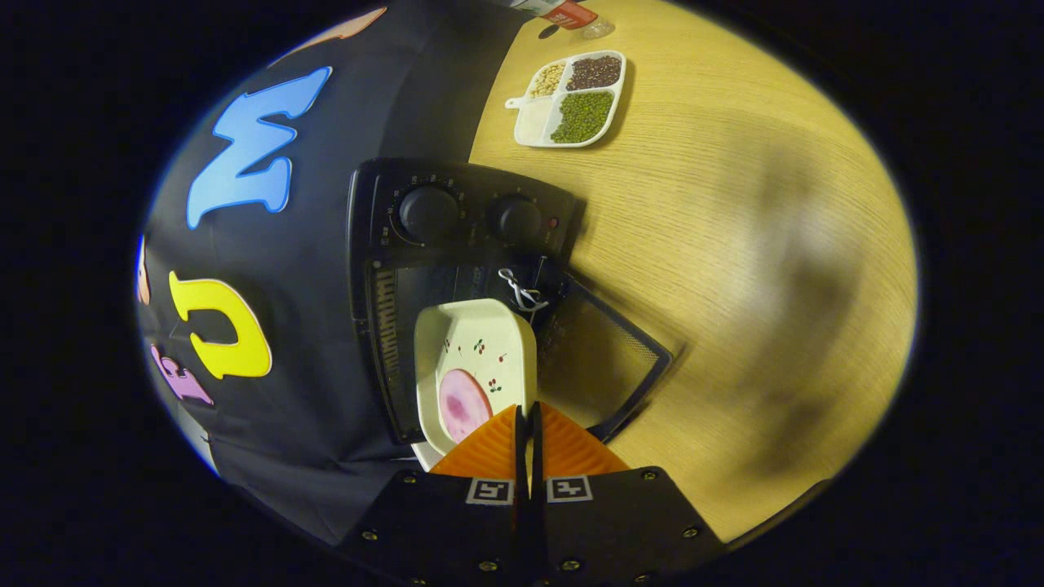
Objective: Open the electric oven with the left hand, put the food in, and close the electric oven.
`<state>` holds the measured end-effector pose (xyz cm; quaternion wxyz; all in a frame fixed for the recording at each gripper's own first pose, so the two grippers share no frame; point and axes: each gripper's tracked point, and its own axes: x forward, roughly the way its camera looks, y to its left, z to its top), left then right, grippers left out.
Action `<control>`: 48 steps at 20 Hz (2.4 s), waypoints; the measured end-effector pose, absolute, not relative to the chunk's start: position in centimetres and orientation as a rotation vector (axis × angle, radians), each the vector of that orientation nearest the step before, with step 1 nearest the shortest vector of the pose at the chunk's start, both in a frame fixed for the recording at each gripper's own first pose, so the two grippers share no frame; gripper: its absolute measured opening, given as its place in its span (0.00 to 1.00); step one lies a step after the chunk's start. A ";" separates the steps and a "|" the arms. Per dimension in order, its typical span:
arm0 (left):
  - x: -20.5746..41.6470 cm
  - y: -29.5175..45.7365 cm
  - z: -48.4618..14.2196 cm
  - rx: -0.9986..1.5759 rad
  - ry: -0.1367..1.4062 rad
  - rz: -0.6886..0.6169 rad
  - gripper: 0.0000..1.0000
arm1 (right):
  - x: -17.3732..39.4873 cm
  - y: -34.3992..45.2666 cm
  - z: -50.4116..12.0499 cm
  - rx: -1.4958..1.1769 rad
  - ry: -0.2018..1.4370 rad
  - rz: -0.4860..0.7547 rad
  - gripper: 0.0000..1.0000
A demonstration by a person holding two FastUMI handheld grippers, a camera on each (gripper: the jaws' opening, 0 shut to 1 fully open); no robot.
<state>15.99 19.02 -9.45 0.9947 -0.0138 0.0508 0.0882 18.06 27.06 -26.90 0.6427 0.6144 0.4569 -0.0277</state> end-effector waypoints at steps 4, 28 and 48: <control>16.5 20.4 -9.9 -0.027 0.118 0.190 1.00 | 20.5 28.8 -27.5 1.459 0.979 -0.117 0.01; 16.3 15.5 -11.3 -0.031 0.153 0.133 0.95 | 21.9 29.0 -23.8 1.366 0.844 0.090 0.97; 13.7 0.9 -23.7 -0.062 0.434 -0.129 1.00 | 10.3 10.0 -19.5 0.382 0.527 0.231 0.98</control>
